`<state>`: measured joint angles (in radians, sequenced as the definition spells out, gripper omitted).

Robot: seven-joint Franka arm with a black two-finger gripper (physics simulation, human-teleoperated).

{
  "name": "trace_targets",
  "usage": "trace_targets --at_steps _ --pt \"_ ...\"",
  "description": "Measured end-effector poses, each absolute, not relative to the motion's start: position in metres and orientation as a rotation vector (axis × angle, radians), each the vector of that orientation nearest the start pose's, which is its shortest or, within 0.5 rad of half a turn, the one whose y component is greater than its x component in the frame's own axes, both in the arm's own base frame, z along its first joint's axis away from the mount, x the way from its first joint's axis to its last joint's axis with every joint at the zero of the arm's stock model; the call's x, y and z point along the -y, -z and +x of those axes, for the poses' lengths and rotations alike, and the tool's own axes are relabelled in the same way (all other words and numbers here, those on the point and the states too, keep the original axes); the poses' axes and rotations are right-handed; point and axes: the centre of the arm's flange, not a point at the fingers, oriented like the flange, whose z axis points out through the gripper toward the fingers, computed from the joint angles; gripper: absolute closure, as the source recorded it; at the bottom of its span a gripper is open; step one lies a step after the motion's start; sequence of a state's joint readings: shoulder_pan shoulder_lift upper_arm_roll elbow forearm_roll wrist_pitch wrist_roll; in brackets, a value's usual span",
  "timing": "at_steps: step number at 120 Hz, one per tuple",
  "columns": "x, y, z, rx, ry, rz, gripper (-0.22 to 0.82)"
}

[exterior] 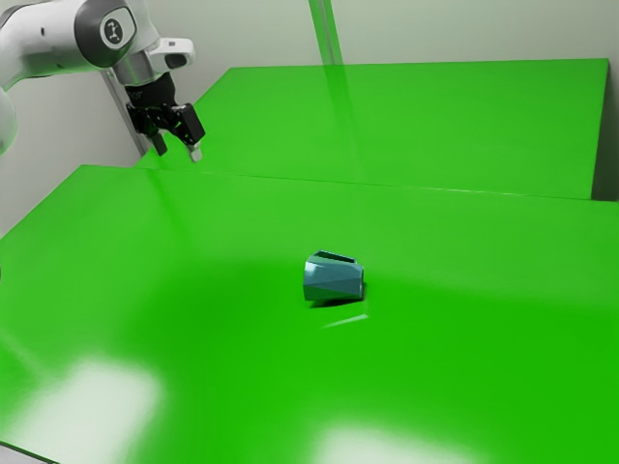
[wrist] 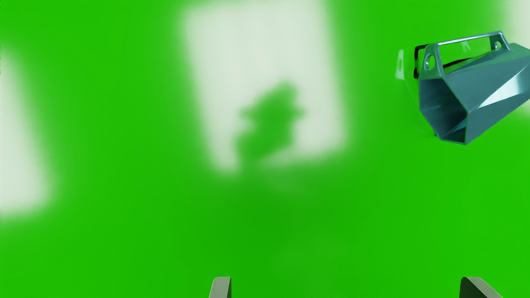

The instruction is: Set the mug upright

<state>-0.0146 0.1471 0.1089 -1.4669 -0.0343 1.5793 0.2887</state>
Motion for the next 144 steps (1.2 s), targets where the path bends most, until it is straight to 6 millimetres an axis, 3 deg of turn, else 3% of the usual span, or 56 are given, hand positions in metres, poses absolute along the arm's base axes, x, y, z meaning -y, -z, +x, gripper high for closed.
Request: trace_targets --at_steps 40,57,79,104,121,144 --pt "-0.046 -0.588 0.597 -0.31 -0.052 -3.161 0.0" --pt "-0.035 -0.57 0.596 -0.308 -0.08 -3.274 0.0" --pt "-0.047 -0.521 0.587 -0.169 -0.157 -3.513 0.0" --pt "-0.028 -0.436 0.577 -0.047 -0.159 -3.728 0.0" --pt "-0.015 -0.401 0.571 -0.02 -0.15 -3.78 0.0" --pt "0.002 -0.352 0.561 0.141 -0.107 -3.867 0.0"
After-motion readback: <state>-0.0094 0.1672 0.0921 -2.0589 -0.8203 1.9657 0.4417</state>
